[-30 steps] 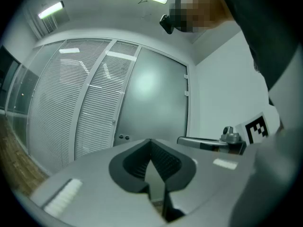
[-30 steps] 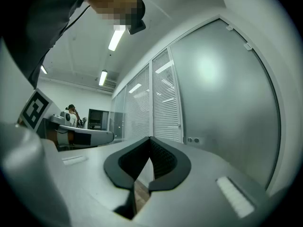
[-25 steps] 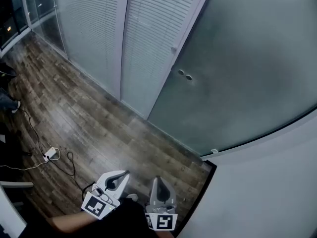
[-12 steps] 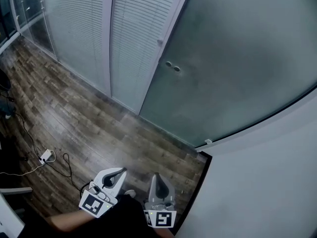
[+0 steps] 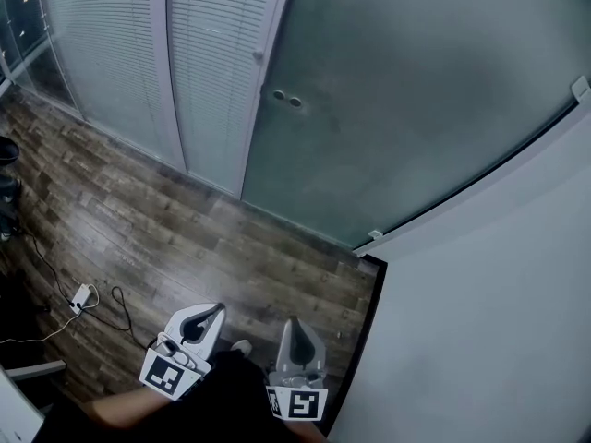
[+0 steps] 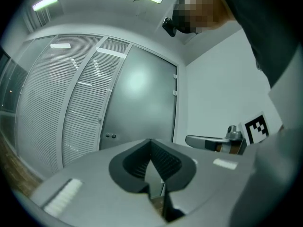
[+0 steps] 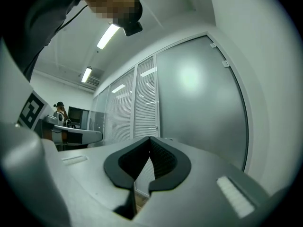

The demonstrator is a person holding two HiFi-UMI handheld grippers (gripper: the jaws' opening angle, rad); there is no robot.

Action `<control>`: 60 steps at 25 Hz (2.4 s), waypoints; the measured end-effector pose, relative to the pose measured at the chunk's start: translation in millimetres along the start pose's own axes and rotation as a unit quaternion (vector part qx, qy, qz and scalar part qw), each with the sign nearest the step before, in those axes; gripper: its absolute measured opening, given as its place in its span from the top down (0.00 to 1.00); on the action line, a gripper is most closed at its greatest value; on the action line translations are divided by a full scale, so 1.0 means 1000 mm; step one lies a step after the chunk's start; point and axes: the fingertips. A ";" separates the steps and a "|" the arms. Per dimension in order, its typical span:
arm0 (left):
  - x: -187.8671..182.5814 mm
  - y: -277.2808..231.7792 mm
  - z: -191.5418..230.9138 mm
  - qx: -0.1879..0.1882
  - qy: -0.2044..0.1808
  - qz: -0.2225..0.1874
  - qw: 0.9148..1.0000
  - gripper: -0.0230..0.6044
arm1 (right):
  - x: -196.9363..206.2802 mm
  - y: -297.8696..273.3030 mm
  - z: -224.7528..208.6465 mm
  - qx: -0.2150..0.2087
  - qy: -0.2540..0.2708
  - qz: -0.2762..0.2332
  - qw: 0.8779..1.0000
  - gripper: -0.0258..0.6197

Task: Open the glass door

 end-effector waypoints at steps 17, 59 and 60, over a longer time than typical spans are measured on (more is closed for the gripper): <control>0.028 0.012 -0.056 0.017 -0.009 0.013 1.000 0.96 | 0.022 0.071 -0.030 0.033 -0.025 -0.006 0.999 0.96; -0.011 -0.207 0.071 0.040 0.048 0.021 0.998 0.96 | 0.024 -0.172 -0.127 0.025 -0.027 0.074 0.997 0.96; -0.015 -0.211 0.079 0.037 0.048 0.010 0.998 0.96 | 0.024 -0.178 -0.126 0.024 -0.025 0.074 0.997 0.96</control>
Point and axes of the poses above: the fingertips, and each gripper's own axes: y backward along the fingers, z to its left, x out of its underside, and after that the axes turned 11 degrees about -x, right-handed
